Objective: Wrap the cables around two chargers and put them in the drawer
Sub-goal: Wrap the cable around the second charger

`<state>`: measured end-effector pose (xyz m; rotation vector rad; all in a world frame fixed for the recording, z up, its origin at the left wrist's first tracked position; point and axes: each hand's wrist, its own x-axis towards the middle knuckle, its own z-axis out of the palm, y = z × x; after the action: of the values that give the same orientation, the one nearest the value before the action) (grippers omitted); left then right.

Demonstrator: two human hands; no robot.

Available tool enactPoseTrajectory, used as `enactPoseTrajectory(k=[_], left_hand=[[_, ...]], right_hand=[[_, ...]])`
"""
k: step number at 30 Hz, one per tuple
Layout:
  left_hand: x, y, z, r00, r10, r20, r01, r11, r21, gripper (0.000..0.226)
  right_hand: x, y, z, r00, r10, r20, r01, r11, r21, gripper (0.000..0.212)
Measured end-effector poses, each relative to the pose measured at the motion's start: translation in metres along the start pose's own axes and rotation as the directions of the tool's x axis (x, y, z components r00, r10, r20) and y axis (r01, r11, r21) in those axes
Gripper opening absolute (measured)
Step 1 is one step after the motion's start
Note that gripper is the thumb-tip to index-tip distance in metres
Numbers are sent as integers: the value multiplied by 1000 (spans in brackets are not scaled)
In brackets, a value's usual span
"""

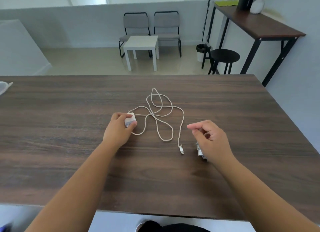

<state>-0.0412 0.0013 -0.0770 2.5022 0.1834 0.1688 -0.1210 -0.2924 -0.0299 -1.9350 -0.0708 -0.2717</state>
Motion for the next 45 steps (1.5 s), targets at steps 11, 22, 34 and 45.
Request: enactPoseTrajectory(k=[11,22,34,45], left_hand=[[28,-15,-20,952,-81,295,75,997,33,65],[11,11,-5,987,-2,161,-64,914,400,64],[-8,14,-27,927,155,340,-47,952,-304,50],[-24,58,-84,680,437,589,342,522,-782,49]], right_hand=[[28,17,105,946,113,304,-50,976,-210,26],[25,31,128,984,40,175,21,942,-336,23],[32,26,125,999,-9,-38,3,989,-151,35],[65,-31,110,904,248,348,-361,878,313,34]])
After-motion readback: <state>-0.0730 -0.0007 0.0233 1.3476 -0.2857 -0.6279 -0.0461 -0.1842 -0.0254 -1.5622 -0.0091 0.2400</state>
